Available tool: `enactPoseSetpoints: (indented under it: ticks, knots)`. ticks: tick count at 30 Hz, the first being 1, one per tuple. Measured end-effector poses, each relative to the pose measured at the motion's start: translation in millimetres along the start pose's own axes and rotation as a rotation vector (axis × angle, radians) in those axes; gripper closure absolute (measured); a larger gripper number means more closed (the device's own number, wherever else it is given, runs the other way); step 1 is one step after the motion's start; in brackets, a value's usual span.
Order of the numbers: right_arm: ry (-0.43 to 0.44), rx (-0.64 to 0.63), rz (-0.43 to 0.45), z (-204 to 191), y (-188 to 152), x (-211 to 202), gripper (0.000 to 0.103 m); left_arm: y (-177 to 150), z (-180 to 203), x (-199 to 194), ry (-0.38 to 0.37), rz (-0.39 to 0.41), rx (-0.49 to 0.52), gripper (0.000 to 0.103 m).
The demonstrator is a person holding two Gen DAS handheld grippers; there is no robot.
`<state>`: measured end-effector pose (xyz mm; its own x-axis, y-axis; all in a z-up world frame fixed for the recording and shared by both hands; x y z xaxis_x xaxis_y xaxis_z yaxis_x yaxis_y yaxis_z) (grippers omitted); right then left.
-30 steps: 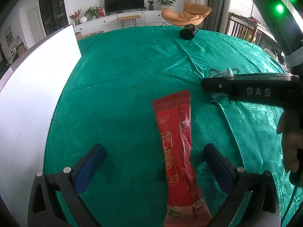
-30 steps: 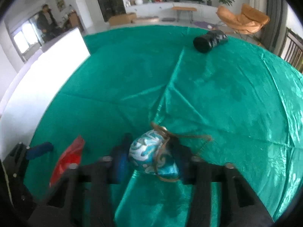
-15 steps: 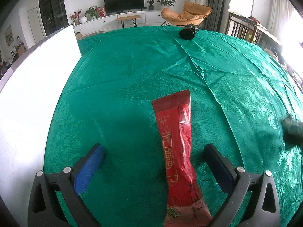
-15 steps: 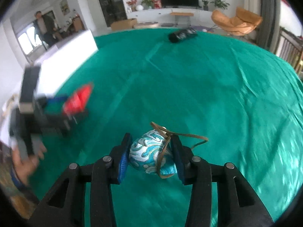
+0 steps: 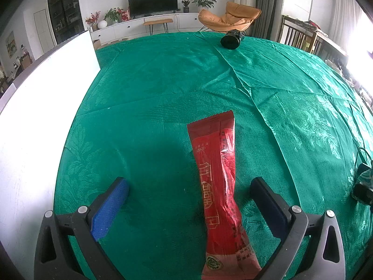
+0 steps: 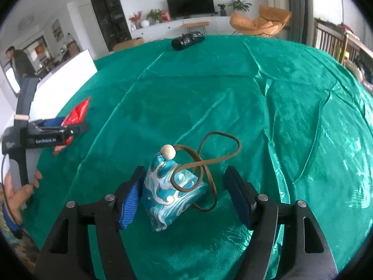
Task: Organize soft objects
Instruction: 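Lift the pouch with the right tool and carry both items toward the white box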
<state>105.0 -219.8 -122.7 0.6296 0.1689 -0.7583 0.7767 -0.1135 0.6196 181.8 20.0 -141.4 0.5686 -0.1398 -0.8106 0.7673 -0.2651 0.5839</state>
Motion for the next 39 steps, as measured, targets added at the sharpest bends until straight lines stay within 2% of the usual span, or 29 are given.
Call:
enactPoseSetpoints:
  ticks: [10, 28, 31, 34, 35, 36, 37, 38, 39]
  knots:
    - [-0.084, -0.094, -0.025, -5, -7, 0, 0.026, 0, 0, 0, 0.0, 0.0, 0.0, 0.0]
    - [-0.042, -0.052, -0.012, -1, -6, -5, 0.026, 1, 1, 0, -0.001, -0.002, -0.002, 0.0]
    - [-0.042, -0.052, -0.016, -1, -6, -5, 0.026, 3, 1, 3, -0.004, -0.061, -0.009, 0.0]
    - [-0.062, -0.029, -0.034, 0, -6, -8, 0.027, 6, 3, 5, -0.018, -0.185, 0.006, 0.0]
    - [-0.072, -0.006, -0.04, 1, -6, -9, 0.031, 7, 5, 6, -0.022, -0.211, 0.012, 0.0]
    - [-0.069, 0.008, -0.05, 2, -6, -9, 0.054, 8, 5, 5, -0.028, -0.216, 0.015, 0.006]
    - [-0.075, 0.013, -0.065, 2, -5, -10, 0.053, 8, 6, 2, -0.029, -0.196, 0.02, 0.014]
    - [-0.08, 0.016, -0.073, 1, -5, -10, 0.053, 9, 7, -5, -0.033, -0.158, 0.032, 0.045]
    - [-0.075, 0.022, -0.079, 1, -4, -11, 0.053, 8, 8, -11, -0.038, -0.141, 0.044, 0.083]
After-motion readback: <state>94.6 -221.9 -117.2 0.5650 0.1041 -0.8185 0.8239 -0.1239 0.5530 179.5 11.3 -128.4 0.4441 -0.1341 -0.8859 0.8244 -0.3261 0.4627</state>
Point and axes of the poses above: each gripper's, at about its wrist camera, not at the fingertips, and x roughly the way its jaws point, z to its right, y to its top, the point moved 5 cm from there along x, roughly the way its jaws point, and after that the axes turned 5 degrees about x, right-handed, at the moved point
